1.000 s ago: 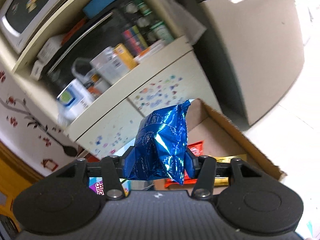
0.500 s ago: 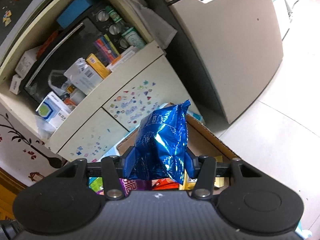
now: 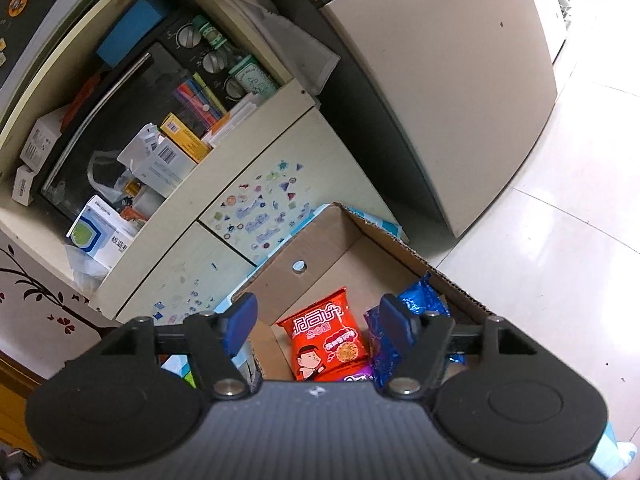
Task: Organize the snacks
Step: 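Open both grippers to drop the purple and blue packets into the box, then withdraw both grippers from the cardboard box toward the table, then grasp the large yellow packet with the left gripper while the right grasps the silver foil packet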
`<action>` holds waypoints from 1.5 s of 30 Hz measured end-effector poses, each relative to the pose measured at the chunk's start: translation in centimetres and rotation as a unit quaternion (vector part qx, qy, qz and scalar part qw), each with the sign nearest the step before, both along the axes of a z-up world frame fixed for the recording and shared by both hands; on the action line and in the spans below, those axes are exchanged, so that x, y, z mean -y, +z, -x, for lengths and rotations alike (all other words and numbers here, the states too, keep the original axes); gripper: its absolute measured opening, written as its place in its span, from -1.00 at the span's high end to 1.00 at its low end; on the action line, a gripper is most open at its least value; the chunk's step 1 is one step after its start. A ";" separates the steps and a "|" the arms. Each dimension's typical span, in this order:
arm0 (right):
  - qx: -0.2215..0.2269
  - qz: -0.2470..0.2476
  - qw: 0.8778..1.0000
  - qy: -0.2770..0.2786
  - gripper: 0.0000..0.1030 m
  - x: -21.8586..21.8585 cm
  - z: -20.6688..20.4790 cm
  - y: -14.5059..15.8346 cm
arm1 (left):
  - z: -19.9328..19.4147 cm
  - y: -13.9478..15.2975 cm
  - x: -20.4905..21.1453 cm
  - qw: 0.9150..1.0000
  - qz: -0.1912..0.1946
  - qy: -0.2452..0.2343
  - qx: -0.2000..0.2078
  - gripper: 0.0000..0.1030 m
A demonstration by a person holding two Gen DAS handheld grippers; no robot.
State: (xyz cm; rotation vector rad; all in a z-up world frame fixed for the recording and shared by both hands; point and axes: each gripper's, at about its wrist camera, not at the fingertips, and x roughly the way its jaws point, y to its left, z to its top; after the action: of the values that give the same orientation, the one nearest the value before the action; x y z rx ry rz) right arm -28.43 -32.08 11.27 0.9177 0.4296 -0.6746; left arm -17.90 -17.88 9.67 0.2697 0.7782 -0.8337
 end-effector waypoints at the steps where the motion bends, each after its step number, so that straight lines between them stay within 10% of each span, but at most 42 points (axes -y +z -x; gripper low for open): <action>1: 0.000 0.001 1.000 0.003 -0.35 -0.1 -0.1 0.0 | 0.0 0.0 -0.1 1.000 -0.001 0.001 -0.001 -0.95; 34: -0.025 0.073 0.984 0.159 -0.35 -5.8 -6.7 -0.7 | -7.1 -1.7 -10.6 0.996 -0.046 0.073 -0.012 -0.97; 45: -0.007 0.076 0.974 0.213 -0.35 -7.6 -8.5 -1.1 | -12.7 -3.9 -18.6 0.983 -0.050 0.172 -0.042 -0.99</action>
State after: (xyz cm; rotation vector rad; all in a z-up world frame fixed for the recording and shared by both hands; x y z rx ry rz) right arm -19.96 -24.52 10.15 0.6477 0.5593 -0.3148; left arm -5.22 0.69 5.78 0.1829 0.9164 -0.4825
